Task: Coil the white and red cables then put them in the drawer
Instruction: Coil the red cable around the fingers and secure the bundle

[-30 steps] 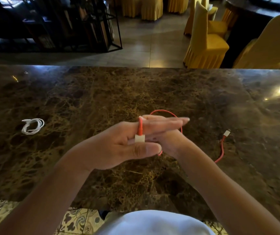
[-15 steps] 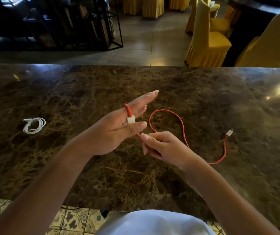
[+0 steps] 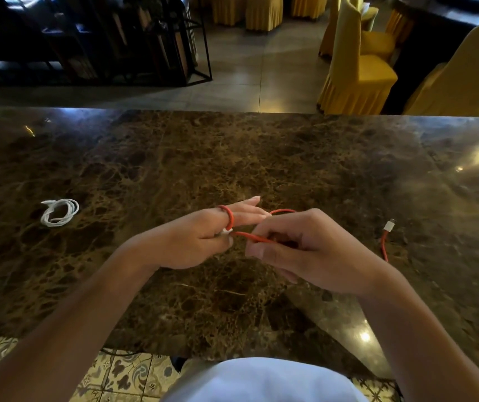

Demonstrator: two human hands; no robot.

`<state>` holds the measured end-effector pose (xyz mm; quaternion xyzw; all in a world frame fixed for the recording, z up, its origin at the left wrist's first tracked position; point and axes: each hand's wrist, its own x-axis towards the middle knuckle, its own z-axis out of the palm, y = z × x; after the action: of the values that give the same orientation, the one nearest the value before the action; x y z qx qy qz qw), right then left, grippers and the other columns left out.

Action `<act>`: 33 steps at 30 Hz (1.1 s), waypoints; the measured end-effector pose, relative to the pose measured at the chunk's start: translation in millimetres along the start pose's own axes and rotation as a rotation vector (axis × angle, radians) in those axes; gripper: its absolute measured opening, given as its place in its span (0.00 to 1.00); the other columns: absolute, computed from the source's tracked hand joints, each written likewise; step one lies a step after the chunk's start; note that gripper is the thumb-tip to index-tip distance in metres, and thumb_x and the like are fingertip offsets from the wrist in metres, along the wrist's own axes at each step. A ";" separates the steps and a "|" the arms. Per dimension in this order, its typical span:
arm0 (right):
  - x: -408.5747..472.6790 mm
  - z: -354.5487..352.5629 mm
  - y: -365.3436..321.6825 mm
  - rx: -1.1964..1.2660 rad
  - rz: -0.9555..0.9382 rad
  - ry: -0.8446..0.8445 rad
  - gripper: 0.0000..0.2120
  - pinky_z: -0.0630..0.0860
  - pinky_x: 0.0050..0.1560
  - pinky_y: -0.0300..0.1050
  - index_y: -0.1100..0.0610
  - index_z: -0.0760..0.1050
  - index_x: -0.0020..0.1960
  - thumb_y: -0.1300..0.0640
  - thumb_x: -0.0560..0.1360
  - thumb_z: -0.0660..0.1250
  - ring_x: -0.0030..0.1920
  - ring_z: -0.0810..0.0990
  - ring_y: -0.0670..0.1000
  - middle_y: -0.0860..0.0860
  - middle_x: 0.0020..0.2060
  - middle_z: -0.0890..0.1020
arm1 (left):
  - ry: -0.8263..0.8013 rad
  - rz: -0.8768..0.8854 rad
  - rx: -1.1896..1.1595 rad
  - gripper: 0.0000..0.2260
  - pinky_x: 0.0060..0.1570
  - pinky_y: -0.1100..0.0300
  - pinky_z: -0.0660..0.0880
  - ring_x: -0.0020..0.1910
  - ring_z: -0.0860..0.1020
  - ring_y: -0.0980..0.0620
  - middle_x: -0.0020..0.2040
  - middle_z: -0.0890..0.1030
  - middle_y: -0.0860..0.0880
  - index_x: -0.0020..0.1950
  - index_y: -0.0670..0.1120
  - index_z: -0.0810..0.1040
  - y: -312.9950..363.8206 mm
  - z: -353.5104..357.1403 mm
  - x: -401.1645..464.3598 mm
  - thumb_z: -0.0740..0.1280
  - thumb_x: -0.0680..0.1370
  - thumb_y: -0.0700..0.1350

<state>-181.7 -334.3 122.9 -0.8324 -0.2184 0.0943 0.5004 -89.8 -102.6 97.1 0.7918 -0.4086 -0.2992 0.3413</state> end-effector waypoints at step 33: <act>48.3 7.7 54.4 0.438 0.002 0.048 0.16 0.69 0.30 0.34 0.59 0.77 0.40 0.48 0.78 0.71 0.28 0.72 0.42 0.48 0.30 0.75 | -0.227 0.171 -0.454 0.26 0.71 0.29 0.68 0.69 0.76 0.30 0.70 0.78 0.35 0.75 0.44 0.73 46.5 30.0 -10.7 0.61 0.84 0.60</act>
<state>-127.1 -328.1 74.5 -0.7061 -0.1799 0.1204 0.6743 -138.2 -122.4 118.0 0.6189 -0.4319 -0.4402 0.4864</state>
